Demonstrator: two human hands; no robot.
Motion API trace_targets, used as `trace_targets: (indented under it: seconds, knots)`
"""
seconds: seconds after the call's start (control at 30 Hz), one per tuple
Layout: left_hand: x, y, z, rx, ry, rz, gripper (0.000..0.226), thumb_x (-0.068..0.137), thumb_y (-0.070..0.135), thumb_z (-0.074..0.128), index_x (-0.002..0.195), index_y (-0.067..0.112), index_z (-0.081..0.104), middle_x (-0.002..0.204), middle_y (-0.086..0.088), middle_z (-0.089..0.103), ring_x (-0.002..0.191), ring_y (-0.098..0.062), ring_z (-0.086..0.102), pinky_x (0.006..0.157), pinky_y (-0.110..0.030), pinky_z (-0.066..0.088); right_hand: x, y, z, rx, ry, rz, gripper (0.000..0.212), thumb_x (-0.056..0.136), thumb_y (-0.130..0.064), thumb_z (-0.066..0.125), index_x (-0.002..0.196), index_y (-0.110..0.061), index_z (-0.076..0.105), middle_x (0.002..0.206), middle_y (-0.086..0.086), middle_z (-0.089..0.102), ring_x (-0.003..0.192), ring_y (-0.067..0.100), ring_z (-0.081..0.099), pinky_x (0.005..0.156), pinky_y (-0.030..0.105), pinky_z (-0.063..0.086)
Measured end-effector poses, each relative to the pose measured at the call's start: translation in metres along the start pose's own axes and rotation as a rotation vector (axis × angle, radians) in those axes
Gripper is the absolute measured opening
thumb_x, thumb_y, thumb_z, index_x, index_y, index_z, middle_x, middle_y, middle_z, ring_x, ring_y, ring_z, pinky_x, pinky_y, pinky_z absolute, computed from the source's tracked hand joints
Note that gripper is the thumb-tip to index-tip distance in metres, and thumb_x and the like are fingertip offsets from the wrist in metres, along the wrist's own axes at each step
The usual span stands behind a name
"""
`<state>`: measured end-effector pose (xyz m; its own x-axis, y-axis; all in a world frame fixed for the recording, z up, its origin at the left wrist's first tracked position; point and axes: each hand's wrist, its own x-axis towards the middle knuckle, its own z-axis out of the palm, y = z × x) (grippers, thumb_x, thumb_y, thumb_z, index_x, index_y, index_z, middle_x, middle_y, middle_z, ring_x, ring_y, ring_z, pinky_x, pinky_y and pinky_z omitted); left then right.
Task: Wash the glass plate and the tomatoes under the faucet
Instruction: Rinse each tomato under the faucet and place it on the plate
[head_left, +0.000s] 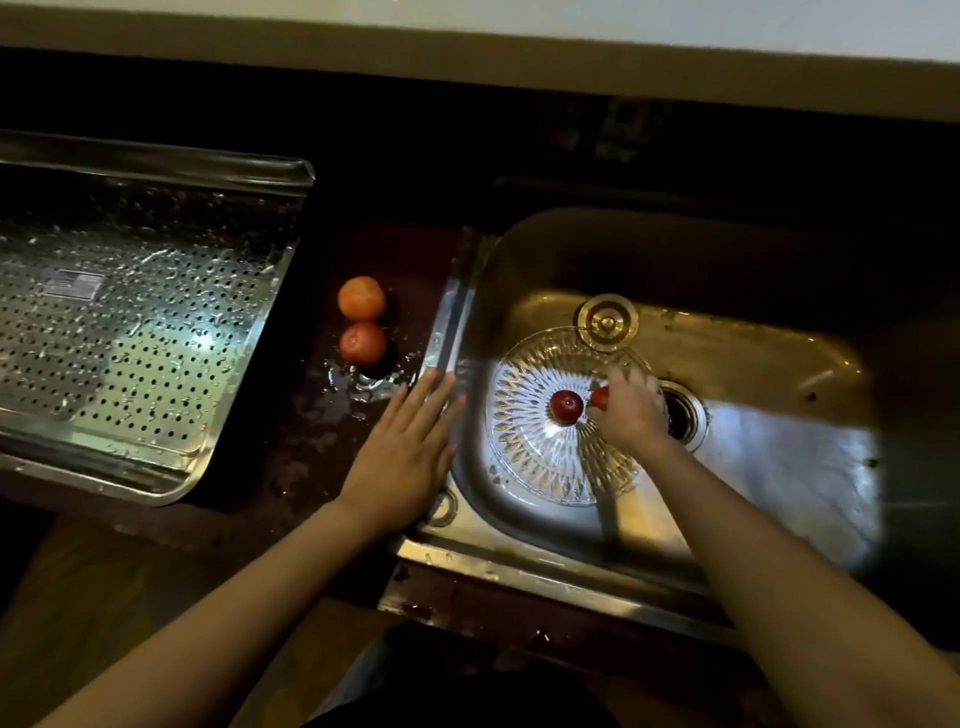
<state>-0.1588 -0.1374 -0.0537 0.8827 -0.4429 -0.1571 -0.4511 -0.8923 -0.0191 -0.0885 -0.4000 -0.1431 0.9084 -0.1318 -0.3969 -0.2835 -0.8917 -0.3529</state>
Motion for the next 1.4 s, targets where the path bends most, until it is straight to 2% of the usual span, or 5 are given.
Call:
trace_targets:
  seconds: [0.2, 0.47, 1.03, 1.2, 1.4]
  knots:
    - [-0.001, -0.006, -0.004, -0.028, -0.015, 0.061, 0.054, 0.090, 0.035, 0.031, 0.132, 0.006, 0.050, 0.145, -0.016, 0.041, 0.136, -0.035, 0.033, 0.107, -0.054, 0.034, -0.009, -0.081, -0.054, 0.026, 0.196, -0.326, 0.055, 0.087, -0.035, 0.057, 0.135, -0.017, 0.039, 0.137, 0.007, 0.044, 0.129, 0.028, 0.031, 0.106, 0.043, 0.028]
    - [-0.019, -0.034, 0.001, -0.112, 0.011, 0.173, 0.061, 0.093, 0.042, 0.040, 0.145, 0.012, 0.029, 0.155, -0.007, 0.016, 0.144, -0.026, 0.011, 0.117, -0.045, 0.005, 0.000, -0.186, -0.069, -0.026, -0.045, -0.764, 0.059, 0.087, -0.038, 0.057, 0.141, -0.026, 0.035, 0.143, 0.003, 0.043, 0.121, 0.026, 0.035, 0.103, 0.039, 0.029]
    - [-0.022, -0.030, 0.005, -0.101, -0.078, 0.110, 0.060, 0.098, 0.038, 0.025, 0.149, 0.017, 0.004, 0.157, -0.001, -0.012, 0.143, -0.017, -0.017, 0.116, -0.036, -0.012, 0.012, -0.216, -0.050, 0.174, -0.066, -0.788, 0.056, 0.080, -0.025, 0.069, 0.131, -0.016, 0.047, 0.131, 0.007, 0.051, 0.112, 0.022, 0.039, 0.088, 0.018, 0.028]
    - [-0.009, -0.022, -0.020, -0.267, -0.039, 0.068, 0.052, 0.093, 0.030, 0.042, 0.142, 0.016, 0.033, 0.154, -0.004, 0.025, 0.143, -0.020, 0.018, 0.117, -0.031, 0.009, -0.016, -0.164, -0.090, 0.289, 0.070, -0.696, 0.056, 0.076, -0.023, 0.073, 0.127, -0.017, 0.052, 0.119, 0.007, 0.058, 0.101, 0.018, 0.040, 0.079, 0.014, 0.030]
    - [0.059, 0.027, -0.081, -1.158, 0.064, -0.415, 0.029, 0.097, 0.014, 0.040, 0.117, 0.006, 0.059, 0.109, -0.015, 0.067, 0.089, -0.025, 0.064, 0.084, -0.028, 0.046, -0.068, -0.082, -0.142, 0.304, 0.271, -0.504, 0.056, 0.073, -0.021, 0.076, 0.124, -0.016, 0.054, 0.116, 0.006, 0.059, 0.101, 0.011, 0.037, 0.083, 0.001, 0.030]
